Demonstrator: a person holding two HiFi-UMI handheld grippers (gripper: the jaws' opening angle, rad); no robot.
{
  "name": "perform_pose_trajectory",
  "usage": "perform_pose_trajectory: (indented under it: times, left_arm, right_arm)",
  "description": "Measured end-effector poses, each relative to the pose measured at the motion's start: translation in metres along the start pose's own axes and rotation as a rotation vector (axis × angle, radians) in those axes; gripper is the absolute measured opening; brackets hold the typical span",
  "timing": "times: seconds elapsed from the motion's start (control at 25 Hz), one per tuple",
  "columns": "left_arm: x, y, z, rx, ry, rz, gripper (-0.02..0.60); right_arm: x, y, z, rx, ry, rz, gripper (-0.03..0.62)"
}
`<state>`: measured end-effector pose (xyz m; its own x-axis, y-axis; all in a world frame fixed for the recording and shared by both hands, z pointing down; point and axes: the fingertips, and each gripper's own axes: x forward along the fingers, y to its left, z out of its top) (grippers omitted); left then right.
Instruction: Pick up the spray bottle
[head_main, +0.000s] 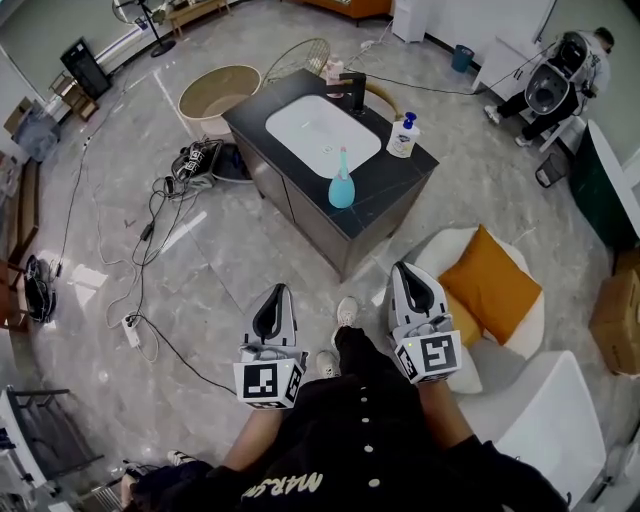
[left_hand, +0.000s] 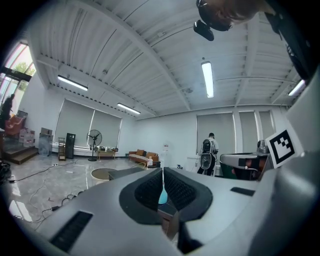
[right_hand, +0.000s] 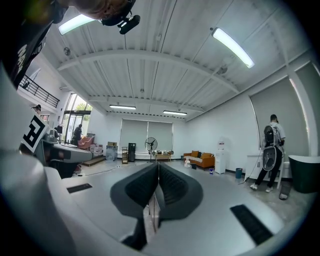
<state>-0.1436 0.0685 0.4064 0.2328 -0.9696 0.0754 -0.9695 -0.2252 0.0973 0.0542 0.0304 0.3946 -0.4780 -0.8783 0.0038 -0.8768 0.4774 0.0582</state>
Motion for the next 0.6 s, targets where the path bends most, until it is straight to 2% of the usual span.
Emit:
perform_pose_trajectory:
  times: [0.28,0.6]
  left_arm:
    - [0.058,0.03,0.0,0.009,0.004,0.014,0.017]
    - [0.164,0.069,0.016,0.022,-0.001,0.025,0.017]
  right_arm:
    - [0.07,-0.025,-0.013,0.016,-0.004,-0.011,-0.005]
    - [0.179,-0.075,-0.01,0.027,-0.025,-0.022,-0.005]
